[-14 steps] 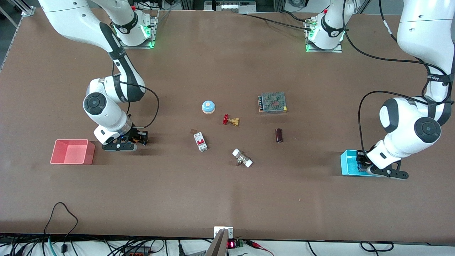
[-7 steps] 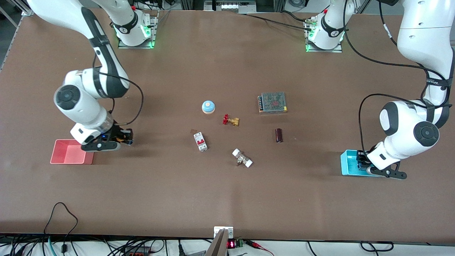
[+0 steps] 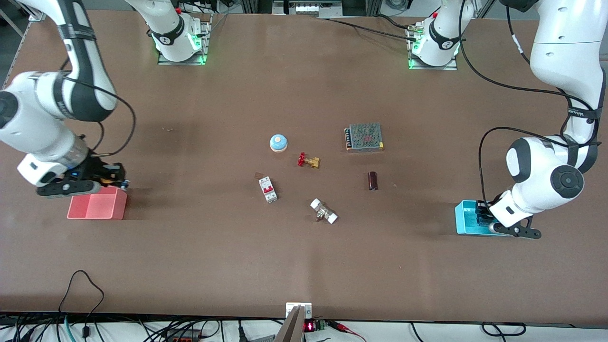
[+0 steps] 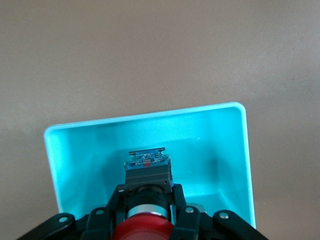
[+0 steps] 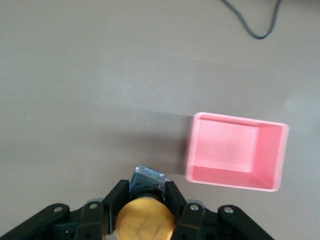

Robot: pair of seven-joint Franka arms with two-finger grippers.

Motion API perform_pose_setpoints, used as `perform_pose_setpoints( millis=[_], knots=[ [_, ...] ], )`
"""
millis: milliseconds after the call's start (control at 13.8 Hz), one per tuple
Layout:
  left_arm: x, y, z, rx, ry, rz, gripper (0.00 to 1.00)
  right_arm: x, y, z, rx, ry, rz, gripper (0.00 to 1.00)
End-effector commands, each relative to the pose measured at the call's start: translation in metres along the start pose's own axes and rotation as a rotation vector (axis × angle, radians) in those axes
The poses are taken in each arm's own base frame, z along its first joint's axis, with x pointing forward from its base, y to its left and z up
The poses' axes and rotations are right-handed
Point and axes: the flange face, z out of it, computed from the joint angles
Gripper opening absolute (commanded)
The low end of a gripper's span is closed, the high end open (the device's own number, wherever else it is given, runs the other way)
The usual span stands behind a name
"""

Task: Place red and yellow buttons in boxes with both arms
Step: 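Lower the red button into the cyan box and open the left gripper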

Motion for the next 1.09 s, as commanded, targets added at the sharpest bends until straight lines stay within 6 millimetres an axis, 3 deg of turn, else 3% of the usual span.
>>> perform_pose_setpoints(
  millis=[0,145,218,291,436,508,581,872,1017],
  knots=[
    [0.003,-0.001,0.003,-0.004,-0.007,0.015,0.12,-0.005,0.045,0.000,-0.022,-0.007,-0.015,0.39],
    [0.002,0.000,0.008,-0.005,-0.012,0.011,0.17,-0.004,0.072,0.016,-0.039,-0.013,0.000,0.39],
    [0.002,0.001,0.011,-0.007,-0.016,0.009,0.32,-0.001,0.080,0.024,-0.041,-0.013,-0.014,0.39],
    [0.002,0.001,0.011,-0.007,-0.015,0.009,0.54,0.004,0.087,0.030,-0.049,-0.001,-0.014,0.39],
    [0.003,0.001,0.011,-0.008,-0.014,0.010,0.75,0.010,0.097,0.046,-0.067,0.026,-0.018,0.39],
    [0.002,0.001,0.012,-0.009,-0.015,0.014,0.92,0.014,0.098,0.054,-0.076,0.042,-0.027,0.39],
    [0.002,0.002,0.010,-0.013,-0.015,0.015,1.00,0.018,0.101,0.064,-0.087,0.058,-0.044,0.39],
    [0.002,0.003,0.001,-0.015,-0.009,0.014,1.00,0.022,0.105,0.089,-0.088,0.066,-0.053,0.39],
    [0.004,0.011,-0.036,-0.014,0.000,0.023,1.00,0.022,0.103,0.106,-0.065,0.087,-0.024,0.39]
  ],
)
